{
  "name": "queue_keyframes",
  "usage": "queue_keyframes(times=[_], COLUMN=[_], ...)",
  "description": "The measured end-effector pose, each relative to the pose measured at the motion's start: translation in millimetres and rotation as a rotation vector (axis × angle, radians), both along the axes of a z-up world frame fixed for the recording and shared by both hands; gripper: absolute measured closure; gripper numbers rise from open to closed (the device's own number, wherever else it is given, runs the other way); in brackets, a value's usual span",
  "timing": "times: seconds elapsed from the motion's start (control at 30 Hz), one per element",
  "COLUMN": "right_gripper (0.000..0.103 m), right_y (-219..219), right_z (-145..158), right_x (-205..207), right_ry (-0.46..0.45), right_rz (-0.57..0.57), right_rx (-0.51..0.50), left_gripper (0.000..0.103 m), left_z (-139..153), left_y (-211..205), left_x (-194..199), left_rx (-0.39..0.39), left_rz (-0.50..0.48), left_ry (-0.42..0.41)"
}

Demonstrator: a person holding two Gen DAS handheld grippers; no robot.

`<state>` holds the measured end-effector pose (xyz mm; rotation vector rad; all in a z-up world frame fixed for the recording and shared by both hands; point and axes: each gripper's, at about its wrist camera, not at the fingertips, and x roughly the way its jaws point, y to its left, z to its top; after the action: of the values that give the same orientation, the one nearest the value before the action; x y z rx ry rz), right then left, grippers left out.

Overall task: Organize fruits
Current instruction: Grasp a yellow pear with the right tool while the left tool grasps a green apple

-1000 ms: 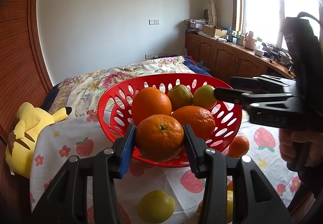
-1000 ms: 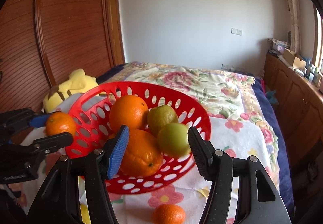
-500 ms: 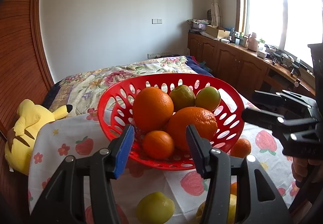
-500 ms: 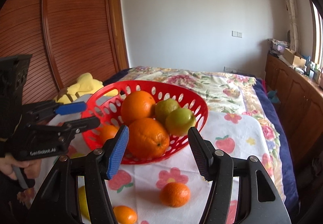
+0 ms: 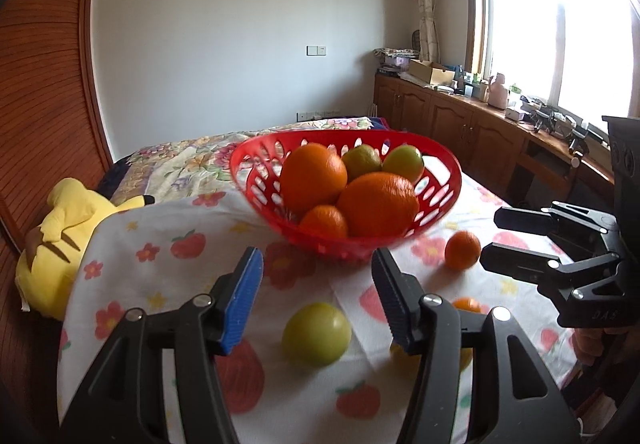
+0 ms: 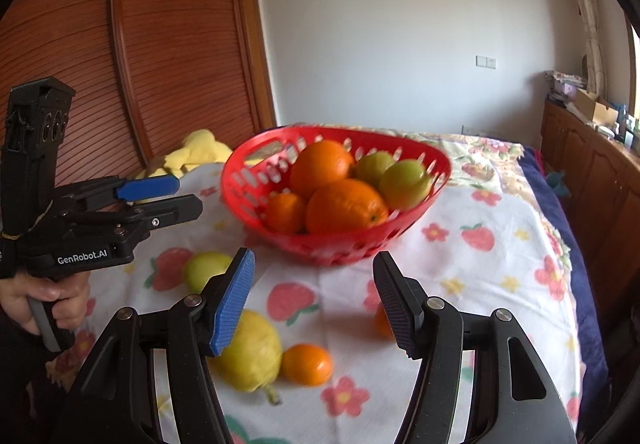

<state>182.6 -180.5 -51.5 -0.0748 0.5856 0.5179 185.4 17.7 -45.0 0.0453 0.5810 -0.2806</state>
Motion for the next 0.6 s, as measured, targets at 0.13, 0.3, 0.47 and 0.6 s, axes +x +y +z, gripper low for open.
queue_keyframes(times=[0.13, 0.3, 0.47, 0.6], right_gripper=[0.039, 0.039, 0.035, 0.033], right_y=[11, 24, 31, 35], right_z=[-11, -27, -36, -42], right_x=[-8, -12, -13, -12], right_ry=[0.016, 0.044, 0.058, 0.078], right_rz=[0.026, 0.050, 0.059, 0.063], right_rx=[-0.013, -0.030, -0.037, -0.039], left_gripper=[0.044, 0.044, 0.044, 0.044], left_z=[-17, -35, -45, -51], left_y=[3, 5, 6, 7], left_x=[-8, -8, -13, -15], left_rx=[-0.013, -0.026, -0.016, 0.000], left_rz=[0.001, 0.016, 0.026, 0.035], left_ry=[0.015, 0.052, 0.057, 0.056])
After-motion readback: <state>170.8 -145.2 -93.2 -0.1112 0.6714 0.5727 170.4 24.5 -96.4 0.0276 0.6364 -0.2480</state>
